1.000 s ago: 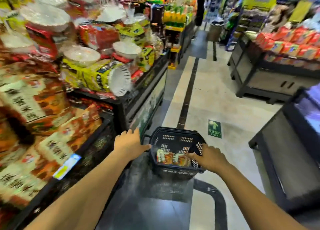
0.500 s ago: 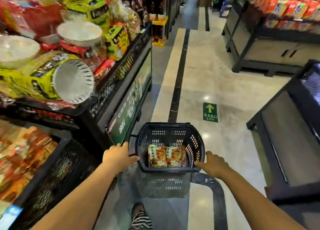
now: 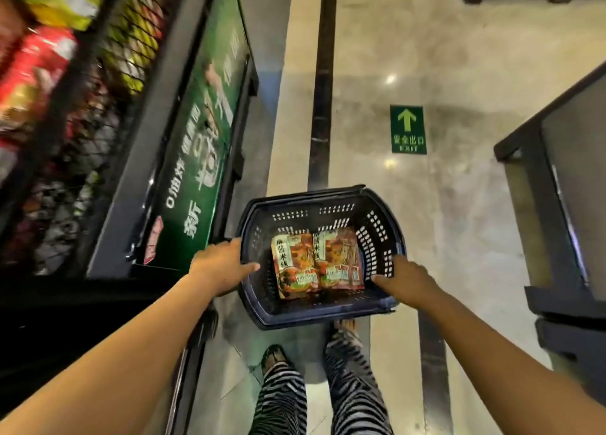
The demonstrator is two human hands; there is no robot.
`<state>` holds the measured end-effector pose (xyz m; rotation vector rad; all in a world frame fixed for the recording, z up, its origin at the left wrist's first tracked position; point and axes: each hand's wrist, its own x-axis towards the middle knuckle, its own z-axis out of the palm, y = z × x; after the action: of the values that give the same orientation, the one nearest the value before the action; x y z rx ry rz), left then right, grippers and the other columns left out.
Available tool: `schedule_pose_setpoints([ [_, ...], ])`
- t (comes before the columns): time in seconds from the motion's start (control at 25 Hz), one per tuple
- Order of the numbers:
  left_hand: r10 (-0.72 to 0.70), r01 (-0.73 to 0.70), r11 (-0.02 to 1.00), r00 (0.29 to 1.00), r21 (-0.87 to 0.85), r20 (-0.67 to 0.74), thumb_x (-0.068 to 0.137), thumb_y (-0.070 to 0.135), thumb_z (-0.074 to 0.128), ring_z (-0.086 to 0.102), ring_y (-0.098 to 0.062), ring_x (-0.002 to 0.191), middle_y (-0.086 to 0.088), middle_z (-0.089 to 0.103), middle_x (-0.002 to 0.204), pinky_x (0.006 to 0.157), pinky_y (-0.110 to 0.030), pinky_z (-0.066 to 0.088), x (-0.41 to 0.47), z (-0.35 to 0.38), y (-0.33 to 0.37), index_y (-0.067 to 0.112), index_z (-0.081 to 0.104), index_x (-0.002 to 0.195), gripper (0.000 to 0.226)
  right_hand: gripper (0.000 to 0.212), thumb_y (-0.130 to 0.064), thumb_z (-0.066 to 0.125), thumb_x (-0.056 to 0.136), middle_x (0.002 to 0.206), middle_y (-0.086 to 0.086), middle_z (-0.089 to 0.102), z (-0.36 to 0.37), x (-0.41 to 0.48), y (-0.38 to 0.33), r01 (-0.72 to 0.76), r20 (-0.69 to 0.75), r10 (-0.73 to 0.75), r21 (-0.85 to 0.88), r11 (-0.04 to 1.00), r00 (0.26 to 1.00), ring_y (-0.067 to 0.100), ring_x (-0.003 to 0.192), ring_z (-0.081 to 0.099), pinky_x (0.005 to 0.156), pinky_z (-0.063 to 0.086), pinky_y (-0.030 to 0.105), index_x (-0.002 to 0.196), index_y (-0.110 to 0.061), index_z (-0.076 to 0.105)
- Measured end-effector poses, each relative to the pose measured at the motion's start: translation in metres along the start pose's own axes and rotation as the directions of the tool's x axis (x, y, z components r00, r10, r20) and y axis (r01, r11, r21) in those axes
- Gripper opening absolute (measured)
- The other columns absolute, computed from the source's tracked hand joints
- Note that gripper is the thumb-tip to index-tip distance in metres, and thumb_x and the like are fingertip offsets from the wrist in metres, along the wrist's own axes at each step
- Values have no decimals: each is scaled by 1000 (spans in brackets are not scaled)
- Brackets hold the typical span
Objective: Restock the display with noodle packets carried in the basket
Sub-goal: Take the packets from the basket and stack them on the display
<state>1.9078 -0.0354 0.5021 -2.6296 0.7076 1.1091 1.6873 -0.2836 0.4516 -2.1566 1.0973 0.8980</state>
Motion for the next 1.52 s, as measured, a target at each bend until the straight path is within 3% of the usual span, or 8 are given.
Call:
schedule_pose_setpoints([
  [0.24, -20, 37, 987, 994, -159, 107, 92, 58, 53, 54, -34, 123, -16, 53, 139, 96, -42, 48, 146, 101, 38, 14, 38, 144, 70, 36, -40, 56, 96, 119, 22, 59, 49, 150, 15, 44, 132, -40, -26, 999, 990, 36, 103, 57, 80, 48, 39, 115, -11, 45],
  [0.36, -91, 118, 974, 986, -193, 143, 91, 60, 55, 55, -36, 119, -18, 56, 134, 95, -43, 48, 213, 177, 45, 12, 41, 138, 69, 51, -36, 56, 98, 135, 20, 55, 103, 221, 30, 35, 191, -38, 19, 999, 981, 37, 119, 54, 88, 45, 36, 138, -8, 43],
  [0.64, -234, 250, 863, 968, -438, 92, 89, 51, 63, 52, -41, 122, -23, 52, 134, 96, -44, 46, 301, 313, 54, 3, 41, 136, 71, 71, -43, 70, 86, 133, 13, 59, 214, 332, 50, -66, 154, 42, 150, 986, 987, 33, 121, 55, 98, 44, 35, 142, -9, 41],
  [0.96, -416, 317, 554, 906, -770, 74, 78, 55, 74, 51, -32, 128, -12, 54, 139, 102, -37, 41, 374, 377, 61, 8, 34, 143, 89, 148, -70, 86, 25, 139, 5, 54, 267, 414, 64, -187, 95, 161, 473, 861, 982, 29, 126, 53, 107, 44, 45, 148, -12, 28],
  [1.12, -557, 333, 549, 829, -766, -39, 64, 56, 84, 52, -32, 124, -13, 55, 131, 98, -42, 47, 390, 384, 63, 5, 46, 130, 92, 153, -75, 83, 2, 127, 1, 63, 274, 435, 71, -204, 87, 187, 530, 823, 979, 24, 113, 62, 99, 50, 44, 138, -18, 43],
  [1.28, -624, 395, 448, 780, -802, 35, 60, 48, 90, 57, -27, 115, -8, 58, 123, 89, -36, 50, 402, 372, 65, 6, 43, 128, 92, 118, -48, 95, 44, 123, 5, 58, 257, 416, 46, -272, 37, 308, 578, 770, 951, 29, 117, 56, 101, 47, 49, 137, -11, 32],
  [1.4, -526, 367, 309, 834, -877, 164, 59, 42, 92, 66, -19, 92, 4, 68, 106, 84, -30, 53, 406, 372, 59, 10, 58, 120, 77, 125, -55, 88, 55, 149, 18, 36, 263, 416, 36, -329, -62, 396, 449, 831, 916, 39, 141, 28, 115, 29, 53, 149, -9, 19],
  [1.52, -476, 339, 318, 865, -885, 161, 65, 39, 90, 61, -9, 69, 7, 67, 91, 73, -25, 50, 401, 378, 57, 18, 65, 101, 49, 121, -61, 79, 67, 158, 18, 22, 270, 418, 19, -291, -69, 324, 295, 910, 943, 36, 146, 17, 119, 19, 46, 153, -7, 14],
])
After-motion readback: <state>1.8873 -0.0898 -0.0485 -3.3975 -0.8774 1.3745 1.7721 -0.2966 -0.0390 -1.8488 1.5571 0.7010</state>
